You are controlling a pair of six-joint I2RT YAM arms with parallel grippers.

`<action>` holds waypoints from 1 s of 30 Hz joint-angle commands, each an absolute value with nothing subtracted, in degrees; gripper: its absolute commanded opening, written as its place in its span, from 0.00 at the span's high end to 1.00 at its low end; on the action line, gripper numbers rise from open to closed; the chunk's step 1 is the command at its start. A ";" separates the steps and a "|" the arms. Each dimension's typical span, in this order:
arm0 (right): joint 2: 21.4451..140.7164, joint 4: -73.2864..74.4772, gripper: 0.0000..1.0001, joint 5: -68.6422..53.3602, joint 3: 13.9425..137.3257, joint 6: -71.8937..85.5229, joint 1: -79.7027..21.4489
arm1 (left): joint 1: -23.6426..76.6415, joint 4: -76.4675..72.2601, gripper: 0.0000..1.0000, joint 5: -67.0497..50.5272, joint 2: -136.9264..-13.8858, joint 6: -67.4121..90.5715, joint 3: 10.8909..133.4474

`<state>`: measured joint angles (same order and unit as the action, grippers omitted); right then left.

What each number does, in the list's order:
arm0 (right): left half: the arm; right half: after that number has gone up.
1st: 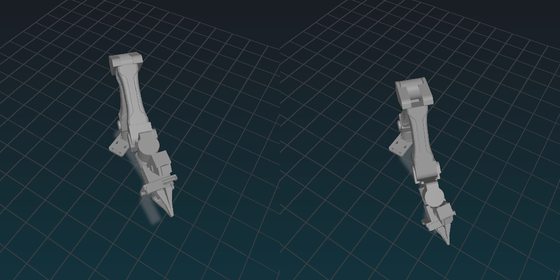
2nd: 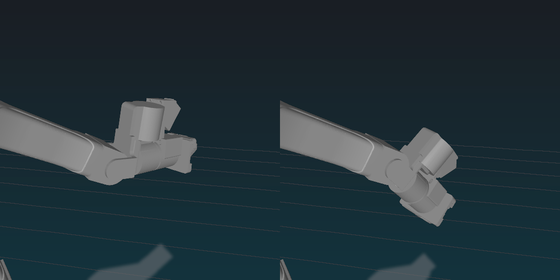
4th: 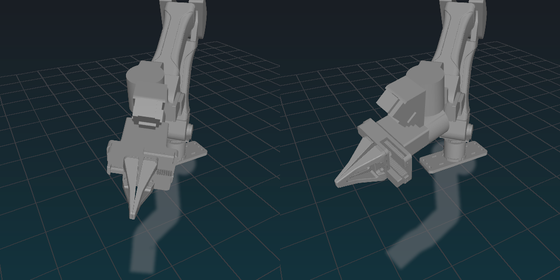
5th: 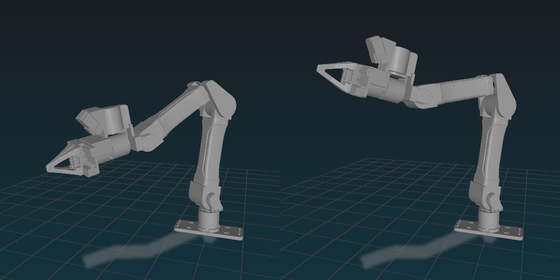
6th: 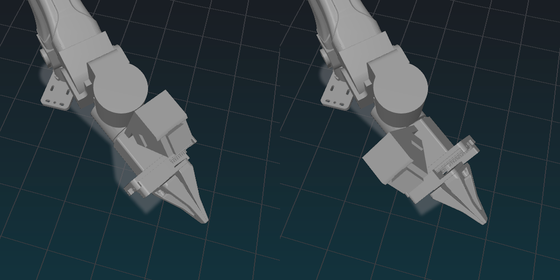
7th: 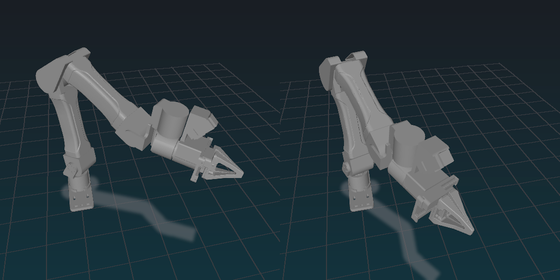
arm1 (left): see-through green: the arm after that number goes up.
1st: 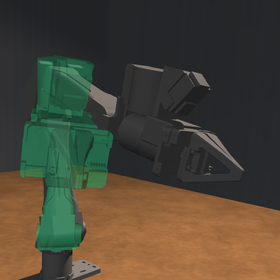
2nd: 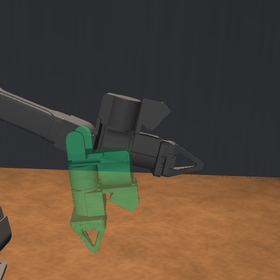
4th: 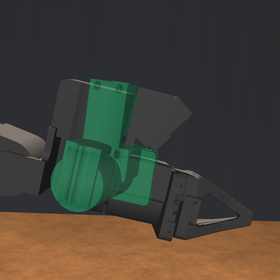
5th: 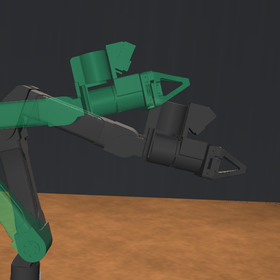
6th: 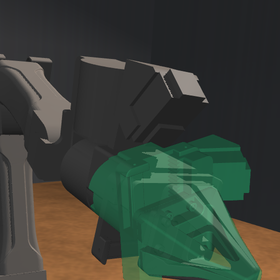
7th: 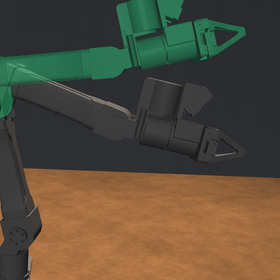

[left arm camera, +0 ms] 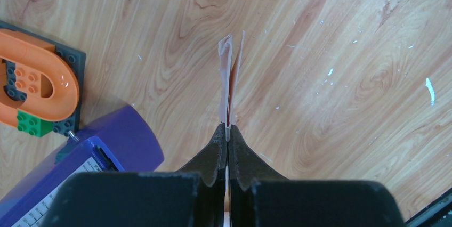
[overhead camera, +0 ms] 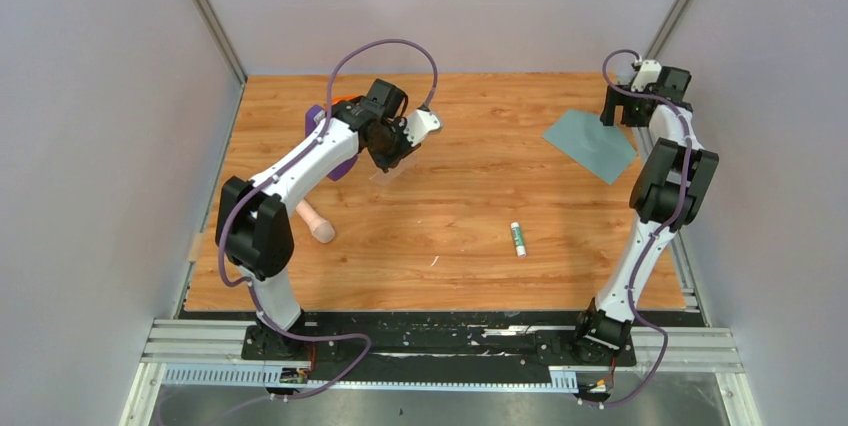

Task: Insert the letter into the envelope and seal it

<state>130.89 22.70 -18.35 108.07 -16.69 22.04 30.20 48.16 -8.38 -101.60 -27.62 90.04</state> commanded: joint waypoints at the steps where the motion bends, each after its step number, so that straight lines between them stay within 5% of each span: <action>1: 132.50 23.47 0.04 -22.75 110.62 -22.96 22.65 | 30.14 51.32 1.00 -8.97 -102.55 -29.04 94.41; 6: 133.95 24.62 0.13 -24.47 111.62 -23.03 22.72 | 30.14 51.68 1.00 -8.73 -103.55 -29.17 95.21; 21: 128.84 26.70 0.99 -25.93 110.31 -22.53 21.87 | 30.14 51.53 1.00 -8.88 -102.23 -29.32 94.24; 30: 109.05 26.63 1.00 -24.22 104.33 -14.43 12.72 | 30.14 49.87 1.00 -7.25 -93.93 -29.46 89.66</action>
